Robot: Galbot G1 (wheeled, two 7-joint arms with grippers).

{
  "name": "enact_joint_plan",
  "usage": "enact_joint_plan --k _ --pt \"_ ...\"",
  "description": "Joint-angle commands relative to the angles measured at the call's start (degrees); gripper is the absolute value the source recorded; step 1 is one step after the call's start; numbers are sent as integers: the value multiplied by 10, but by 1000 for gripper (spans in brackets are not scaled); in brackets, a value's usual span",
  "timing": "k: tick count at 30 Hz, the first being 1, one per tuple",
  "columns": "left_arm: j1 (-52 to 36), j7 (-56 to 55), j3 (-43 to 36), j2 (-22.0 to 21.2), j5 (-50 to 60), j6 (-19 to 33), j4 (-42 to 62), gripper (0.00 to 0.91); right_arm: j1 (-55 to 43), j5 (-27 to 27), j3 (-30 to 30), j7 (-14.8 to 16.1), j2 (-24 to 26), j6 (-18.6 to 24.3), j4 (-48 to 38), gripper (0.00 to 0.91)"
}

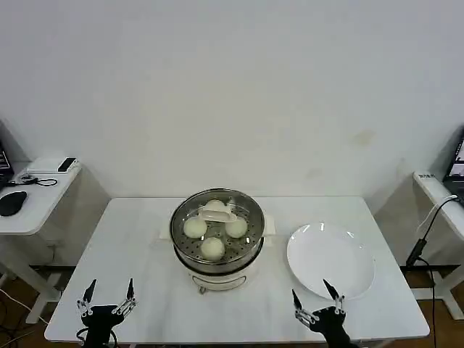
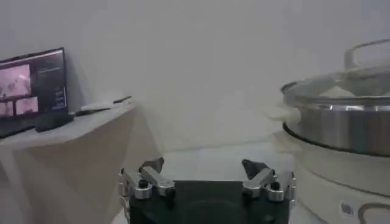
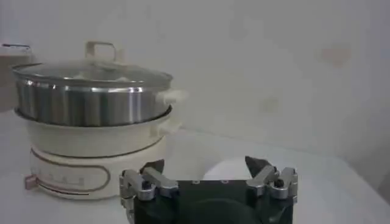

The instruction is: Take steamed baozi put them in steamer then cover it.

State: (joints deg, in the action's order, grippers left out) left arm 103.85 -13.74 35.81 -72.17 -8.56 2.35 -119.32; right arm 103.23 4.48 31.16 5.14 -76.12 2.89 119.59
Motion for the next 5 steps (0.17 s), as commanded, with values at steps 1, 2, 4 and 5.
enact_joint_plan --k 1,2,4,5 --pt "14 4 -3 4 1 -1 5 907 2 -11 -11 -2 -6 -4 -1 907" --pt "14 4 -4 4 3 -2 6 907 2 -11 -12 -2 -5 -4 -1 907" --pt "16 5 -3 2 6 -8 7 907 0 -11 -12 -7 -4 -6 -3 907" --pt "17 6 -2 2 7 -8 7 907 0 -11 -12 -8 -4 -7 -4 907"
